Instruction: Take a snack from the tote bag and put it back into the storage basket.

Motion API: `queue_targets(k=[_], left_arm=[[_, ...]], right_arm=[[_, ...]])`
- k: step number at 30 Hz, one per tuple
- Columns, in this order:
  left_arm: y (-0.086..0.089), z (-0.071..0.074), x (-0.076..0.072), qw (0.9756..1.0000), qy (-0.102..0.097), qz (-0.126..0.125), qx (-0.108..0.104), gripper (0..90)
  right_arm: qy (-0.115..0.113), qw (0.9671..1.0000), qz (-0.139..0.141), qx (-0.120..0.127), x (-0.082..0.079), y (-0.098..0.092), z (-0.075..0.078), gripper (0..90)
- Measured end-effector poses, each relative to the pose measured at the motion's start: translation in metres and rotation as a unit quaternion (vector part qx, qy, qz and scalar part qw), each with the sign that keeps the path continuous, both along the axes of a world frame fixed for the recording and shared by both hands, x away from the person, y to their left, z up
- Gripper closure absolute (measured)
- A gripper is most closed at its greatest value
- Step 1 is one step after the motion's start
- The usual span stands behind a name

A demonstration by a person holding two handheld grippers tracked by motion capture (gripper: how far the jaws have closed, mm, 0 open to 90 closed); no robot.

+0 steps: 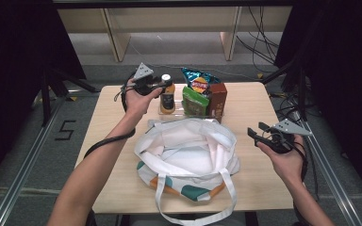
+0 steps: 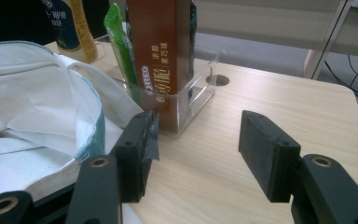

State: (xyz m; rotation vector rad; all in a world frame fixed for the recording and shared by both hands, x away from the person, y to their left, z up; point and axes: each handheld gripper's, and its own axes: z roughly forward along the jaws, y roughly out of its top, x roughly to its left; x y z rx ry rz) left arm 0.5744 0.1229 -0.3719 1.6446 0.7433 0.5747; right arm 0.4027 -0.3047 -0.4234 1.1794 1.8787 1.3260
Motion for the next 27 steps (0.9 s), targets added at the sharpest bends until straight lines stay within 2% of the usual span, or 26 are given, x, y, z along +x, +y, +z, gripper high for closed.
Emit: queue_targets(k=[3,4,7,8,12,13,19,21,25,27], left_arm=[[0.000,-0.002,0.000,1.0000,0.002,-0.001,0.000,58.5],[0.000,-0.002,0.001,1.0000,0.002,-0.001,0.001,58.5],[0.000,-0.004,0.001,1.0000,0.004,-0.001,0.001,58.5],[0.000,-0.004,0.001,1.0000,0.004,-0.001,0.001,58.5],[-0.001,-0.007,0.001,1.0000,0.006,-0.001,0.003,58.5],[-0.001,-0.007,0.001,1.0000,0.007,-0.001,0.003,58.5],[0.001,-0.012,0.001,0.9999,0.012,0.002,0.008,58.5],[0.001,-0.013,0.002,0.9999,0.014,0.002,0.008,58.5],[0.001,-0.016,0.001,0.9998,0.015,0.003,0.008,58.4],[0.001,-0.017,0.001,0.9998,0.016,0.001,0.011,58.5]], right_arm=[[0.001,1.0000,-0.001,0.001,0.000,0.000,0.000,46.1],[0.010,0.9999,-0.005,0.003,-0.001,0.001,0.001,46.0],[0.007,1.0000,-0.003,0.006,-0.001,0.001,0.000,46.0],[0.000,1.0000,0.004,-0.002,0.001,-0.001,0.000,46.0],[-0.005,1.0000,0.006,-0.006,0.002,-0.001,-0.001,46.0],[-0.001,0.9999,0.001,-0.013,0.001,-0.002,0.000,46.0],[0.000,1.0000,0.004,-0.003,0.001,-0.001,0.000,46.0],[-0.001,0.9999,0.002,-0.013,0.001,-0.002,0.000,46.0],[0.004,0.9999,-0.002,-0.009,0.000,0.000,0.000,46.0],[-0.004,0.9999,0.002,-0.016,0.001,-0.001,0.000,45.9]])
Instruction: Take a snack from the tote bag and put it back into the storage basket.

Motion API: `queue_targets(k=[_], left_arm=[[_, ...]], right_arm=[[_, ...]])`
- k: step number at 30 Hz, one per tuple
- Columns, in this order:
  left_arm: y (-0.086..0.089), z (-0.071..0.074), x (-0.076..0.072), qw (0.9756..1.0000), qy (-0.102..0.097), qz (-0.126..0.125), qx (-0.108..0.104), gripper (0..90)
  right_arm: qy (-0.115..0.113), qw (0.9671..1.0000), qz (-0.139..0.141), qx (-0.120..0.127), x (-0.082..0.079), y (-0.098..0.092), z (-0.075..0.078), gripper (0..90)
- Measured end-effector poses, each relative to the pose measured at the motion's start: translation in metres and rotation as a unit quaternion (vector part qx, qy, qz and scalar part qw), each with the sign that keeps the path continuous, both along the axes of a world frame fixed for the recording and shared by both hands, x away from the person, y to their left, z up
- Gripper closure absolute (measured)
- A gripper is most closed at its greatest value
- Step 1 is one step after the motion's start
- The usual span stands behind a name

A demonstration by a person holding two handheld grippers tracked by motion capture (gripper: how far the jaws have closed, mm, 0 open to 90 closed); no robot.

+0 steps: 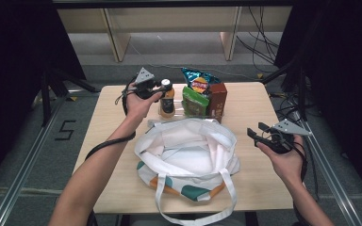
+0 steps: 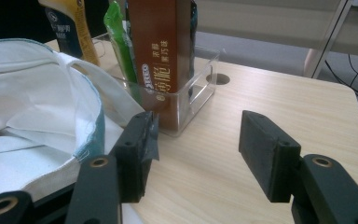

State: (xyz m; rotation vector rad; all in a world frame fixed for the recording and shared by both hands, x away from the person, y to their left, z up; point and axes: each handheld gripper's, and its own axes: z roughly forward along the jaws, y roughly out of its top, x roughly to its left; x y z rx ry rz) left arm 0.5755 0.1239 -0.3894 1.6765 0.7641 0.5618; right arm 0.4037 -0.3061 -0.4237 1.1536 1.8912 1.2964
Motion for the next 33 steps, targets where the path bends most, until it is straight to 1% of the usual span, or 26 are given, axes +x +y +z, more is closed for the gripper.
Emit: queue_targets(k=[1,2,8,9,21,26,29,30,33], left_arm=[[0.000,0.000,0.000,1.0000,0.000,0.000,0.000,58.5],[0.000,-0.001,0.000,1.0000,0.002,0.000,-0.001,58.5],[0.000,-0.003,0.000,1.0000,0.004,0.000,0.001,58.5],[0.000,-0.003,0.000,1.0000,0.005,0.001,0.001,58.5],[0.001,-0.009,0.000,0.9999,0.009,0.001,0.004,58.4],[0.002,-0.011,0.000,0.9999,0.012,0.000,0.009,58.4],[0.001,-0.012,0.000,0.9999,0.013,0.001,0.007,58.4],[0.002,-0.013,0.000,0.9999,0.013,0.001,0.008,58.4],[0.002,-0.014,0.000,0.9998,0.014,0.001,0.010,58.4]], right_arm=[[0.000,1.0000,0.000,0.000,0.000,0.000,0.000,45.9],[0.008,0.9999,-0.002,0.011,-0.001,0.001,-0.001,46.0],[0.010,0.9999,-0.006,0.010,-0.002,0.001,0.000,45.9],[0.006,0.9999,-0.004,0.011,-0.001,0.001,0.000,46.0],[0.008,0.9999,-0.002,0.011,-0.001,0.002,-0.001,46.0],[0.009,0.9999,-0.002,0.013,-0.001,0.002,-0.001,46.0],[0.009,0.9999,-0.001,0.013,-0.001,0.002,-0.001,46.0],[0.013,0.9998,-0.001,0.014,-0.001,0.002,0.000,46.0],[0.008,0.9999,-0.001,0.012,-0.001,0.002,-0.001,46.0]])
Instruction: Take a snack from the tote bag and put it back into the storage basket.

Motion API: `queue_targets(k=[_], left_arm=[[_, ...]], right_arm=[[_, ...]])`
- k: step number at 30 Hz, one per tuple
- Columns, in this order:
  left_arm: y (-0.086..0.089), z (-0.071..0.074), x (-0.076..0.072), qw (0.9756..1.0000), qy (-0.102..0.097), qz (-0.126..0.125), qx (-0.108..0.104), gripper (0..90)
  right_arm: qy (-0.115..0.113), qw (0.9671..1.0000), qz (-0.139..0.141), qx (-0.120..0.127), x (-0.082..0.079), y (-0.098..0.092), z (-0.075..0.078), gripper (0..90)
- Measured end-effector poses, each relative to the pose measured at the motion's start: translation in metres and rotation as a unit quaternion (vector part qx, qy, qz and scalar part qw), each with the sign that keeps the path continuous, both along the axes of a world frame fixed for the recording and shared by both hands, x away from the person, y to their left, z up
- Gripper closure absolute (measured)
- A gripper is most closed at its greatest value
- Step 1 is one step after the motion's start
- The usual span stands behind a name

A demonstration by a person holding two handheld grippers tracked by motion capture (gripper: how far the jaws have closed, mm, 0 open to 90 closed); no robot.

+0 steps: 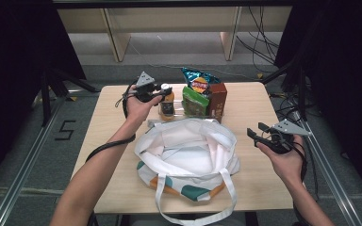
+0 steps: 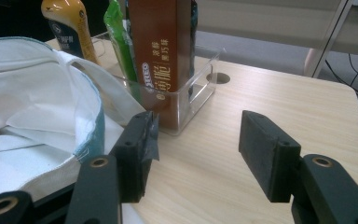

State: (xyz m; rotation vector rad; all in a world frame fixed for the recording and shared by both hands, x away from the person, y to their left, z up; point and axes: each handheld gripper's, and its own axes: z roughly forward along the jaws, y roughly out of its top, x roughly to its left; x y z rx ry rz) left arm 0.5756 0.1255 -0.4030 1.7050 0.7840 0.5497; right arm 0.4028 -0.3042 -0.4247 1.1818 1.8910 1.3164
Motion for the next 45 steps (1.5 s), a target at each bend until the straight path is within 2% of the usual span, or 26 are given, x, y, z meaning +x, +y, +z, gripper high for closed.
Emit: queue_targets(k=[6,11,13,18,19,26,33,34,45], left_arm=[[0.000,-0.002,0.000,1.0000,0.002,0.000,0.001,58.4],[0.001,-0.005,0.001,1.0000,0.006,-0.001,0.002,58.4],[0.001,-0.006,0.001,1.0000,0.008,0.000,0.003,58.4],[0.002,-0.009,0.001,0.9999,0.010,0.001,0.004,58.4],[0.001,-0.010,0.001,0.9999,0.012,0.001,0.005,58.4],[0.001,-0.013,0.001,0.9999,0.016,0.001,0.007,58.4],[0.002,-0.015,0.001,0.9998,0.019,0.002,0.008,58.3],[0.002,-0.015,0.001,0.9998,0.019,0.002,0.008,58.3],[0.002,-0.015,0.002,0.9998,0.020,0.002,0.008,58.3]], right_arm=[[0.005,1.0000,-0.006,0.001,-0.001,0.000,0.000,46.0],[-0.002,1.0000,-0.001,-0.004,0.001,0.000,0.000,45.9],[-0.001,0.9999,-0.013,0.007,0.000,0.002,-0.001,45.9],[-0.005,0.9999,-0.010,0.000,0.001,0.001,-0.001,45.9],[0.003,1.0000,-0.007,-0.003,0.000,0.001,0.000,45.9],[0.008,0.9999,-0.003,-0.007,-0.001,0.000,0.000,45.9],[0.002,1.0000,-0.002,-0.007,0.000,0.001,-0.001,45.9],[-0.007,0.9999,0.005,-0.013,0.002,0.000,-0.002,45.9],[-0.007,0.9999,0.006,-0.012,0.002,0.001,-0.002,45.9]])
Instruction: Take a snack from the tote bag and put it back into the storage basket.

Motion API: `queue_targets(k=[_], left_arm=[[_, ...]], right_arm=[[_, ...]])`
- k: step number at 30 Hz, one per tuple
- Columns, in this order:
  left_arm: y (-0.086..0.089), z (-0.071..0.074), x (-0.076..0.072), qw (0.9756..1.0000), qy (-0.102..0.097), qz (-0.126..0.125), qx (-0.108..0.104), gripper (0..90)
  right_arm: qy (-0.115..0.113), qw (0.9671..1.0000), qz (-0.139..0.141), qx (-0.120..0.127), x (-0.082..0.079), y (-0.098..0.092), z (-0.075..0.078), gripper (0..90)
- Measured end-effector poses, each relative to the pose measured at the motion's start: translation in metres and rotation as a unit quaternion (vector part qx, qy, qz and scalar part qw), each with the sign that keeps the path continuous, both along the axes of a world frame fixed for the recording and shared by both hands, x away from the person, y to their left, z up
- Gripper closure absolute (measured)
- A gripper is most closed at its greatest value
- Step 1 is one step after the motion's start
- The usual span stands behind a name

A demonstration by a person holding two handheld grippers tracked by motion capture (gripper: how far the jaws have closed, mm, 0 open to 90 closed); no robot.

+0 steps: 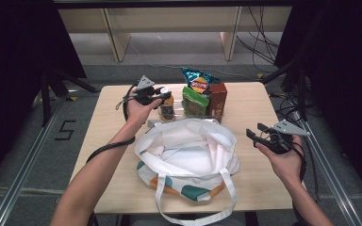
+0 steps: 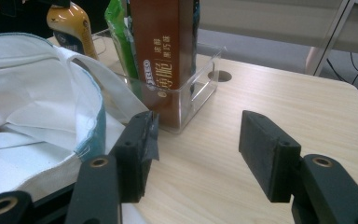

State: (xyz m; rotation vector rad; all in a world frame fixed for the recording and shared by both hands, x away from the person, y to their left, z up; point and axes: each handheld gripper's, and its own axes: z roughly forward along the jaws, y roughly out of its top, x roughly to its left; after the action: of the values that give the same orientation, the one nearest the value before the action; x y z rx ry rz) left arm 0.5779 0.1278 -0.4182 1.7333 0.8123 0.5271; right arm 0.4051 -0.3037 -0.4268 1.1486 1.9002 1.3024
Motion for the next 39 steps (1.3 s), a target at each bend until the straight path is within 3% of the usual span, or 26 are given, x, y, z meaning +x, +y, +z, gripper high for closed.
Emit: queue_targets(k=[9,16,18,20,21,22,23,27,30,31,33,39], left_arm=[[-0.0007,0.0004,0.0013,1.0000,0.002,-0.002,0.002,58.1],[-0.0026,0.0005,0.0012,1.0000,0.001,-0.002,0.006,57.7],[-0.0024,0.0006,0.0013,1.0000,0.002,-0.001,0.007,56.7],[-0.0029,0.0002,0.0012,1.0000,0.006,-0.001,0.005,56.0],[-0.0029,0.0002,0.0013,1.0000,0.006,-0.002,0.005,53.9],[-0.0027,0.0003,0.0012,1.0000,0.007,-0.001,0.005,52.6],[-0.0026,0.0002,0.0013,1.0000,0.008,-0.001,0.005,51.1],[-0.0027,-0.0003,0.0017,0.9999,0.009,-0.003,0.007,46.8],[-0.0029,-0.0003,0.0019,0.9999,0.009,-0.004,0.008,43.3],[-0.0031,-0.0003,0.0019,0.9999,0.009,-0.005,0.007,41.8],[-0.0035,-0.0004,0.0018,0.9998,0.016,-0.007,0.003,38.1],[-0.0043,0.0005,0.0011,0.9998,0.019,-0.001,0.007,30.0]], right_arm=[[0.002,1.0000,-0.002,-0.001,-0.0003,-0.0001,-0.0001,45.9],[0.017,0.9997,-0.009,0.012,-0.0027,0.0022,0.0003,45.8],[0.004,1.0000,-0.004,0.007,-0.0010,0.0013,-0.0007,45.8],[0.006,1.0000,-0.004,0.005,-0.0013,0.0012,-0.0004,45.8],[0.017,0.9997,-0.012,0.013,-0.0030,0.0026,0.0002,45.8],[0.006,0.9998,-0.013,0.013,-0.0020,0.0027,-0.0008,45.8],[0.015,0.9998,-0.007,0.006,-0.0025,0.0015,0.0004,45.8],[-0.005,1.0000,-0.007,0.003,-0.0002,0.0014,-0.0010,45.8],[-0.005,0.9999,-0.009,0.001,0.0000,0.0014,-0.0011,45.7],[0.009,0.9999,-0.003,-0.005,-0.0010,0.0004,0.0003,45.7],[-0.004,1.0000,-0.007,0.003,-0.0002,0.0015,-0.0009,45.7],[0.004,1.0000,-0.004,-0.001,-0.0008,0.0005,-0.0001,45.6]])
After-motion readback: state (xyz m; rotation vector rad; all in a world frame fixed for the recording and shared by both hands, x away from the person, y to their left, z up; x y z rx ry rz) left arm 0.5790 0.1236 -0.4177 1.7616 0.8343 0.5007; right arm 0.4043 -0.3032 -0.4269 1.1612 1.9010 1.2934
